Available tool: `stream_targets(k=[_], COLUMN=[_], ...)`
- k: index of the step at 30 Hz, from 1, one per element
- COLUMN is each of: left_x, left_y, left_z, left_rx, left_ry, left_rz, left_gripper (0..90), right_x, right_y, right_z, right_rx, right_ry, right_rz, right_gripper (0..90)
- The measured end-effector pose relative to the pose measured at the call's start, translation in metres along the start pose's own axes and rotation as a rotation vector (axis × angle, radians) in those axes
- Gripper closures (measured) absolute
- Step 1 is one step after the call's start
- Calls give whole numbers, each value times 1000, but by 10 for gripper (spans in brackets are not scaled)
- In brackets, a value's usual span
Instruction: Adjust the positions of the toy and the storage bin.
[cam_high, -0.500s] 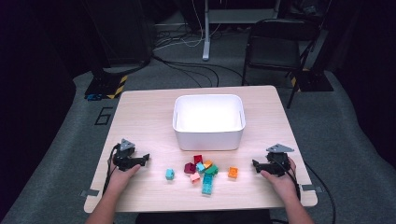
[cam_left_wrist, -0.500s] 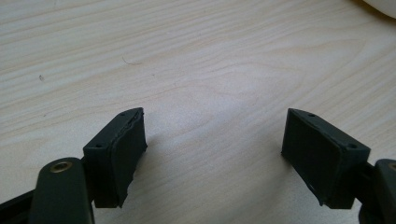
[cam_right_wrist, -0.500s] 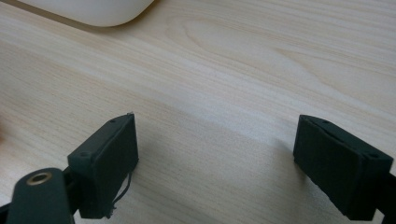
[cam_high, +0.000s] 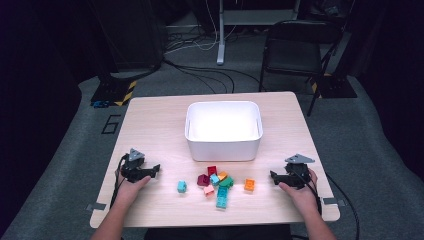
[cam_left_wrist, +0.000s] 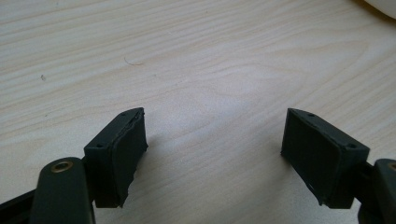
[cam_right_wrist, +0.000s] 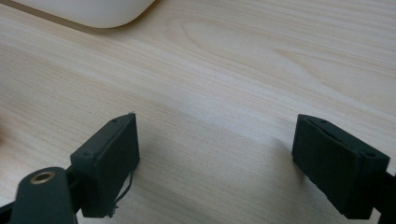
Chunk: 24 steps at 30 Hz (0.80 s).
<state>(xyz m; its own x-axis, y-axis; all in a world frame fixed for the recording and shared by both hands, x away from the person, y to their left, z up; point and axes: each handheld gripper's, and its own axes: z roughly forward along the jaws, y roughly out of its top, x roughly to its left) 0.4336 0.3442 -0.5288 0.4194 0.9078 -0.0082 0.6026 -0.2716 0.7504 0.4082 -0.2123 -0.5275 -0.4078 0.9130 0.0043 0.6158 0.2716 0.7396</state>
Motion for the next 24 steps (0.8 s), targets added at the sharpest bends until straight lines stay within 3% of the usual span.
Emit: stream_targets(k=[13,16,20,24], left_x=[1,2,5,5], left_y=[0,2,9,16], left_z=[-2,-4,-10,-17], left_rx=[3,5,-8,-19], left_ry=[-4,-15,-23,-36], left_rz=[-6,-23,-46,-64], left_gripper=[266,319,337,348], right_x=[-1,0,2,4], right_y=[0,2,5,12], right_z=[0,-2,-5,-10], right_rx=[-5,5,26,-2], right_ry=[-1,-11,-22,-1], right_rz=[4,17,-10,-7], right_gripper=[179,242,297,339])
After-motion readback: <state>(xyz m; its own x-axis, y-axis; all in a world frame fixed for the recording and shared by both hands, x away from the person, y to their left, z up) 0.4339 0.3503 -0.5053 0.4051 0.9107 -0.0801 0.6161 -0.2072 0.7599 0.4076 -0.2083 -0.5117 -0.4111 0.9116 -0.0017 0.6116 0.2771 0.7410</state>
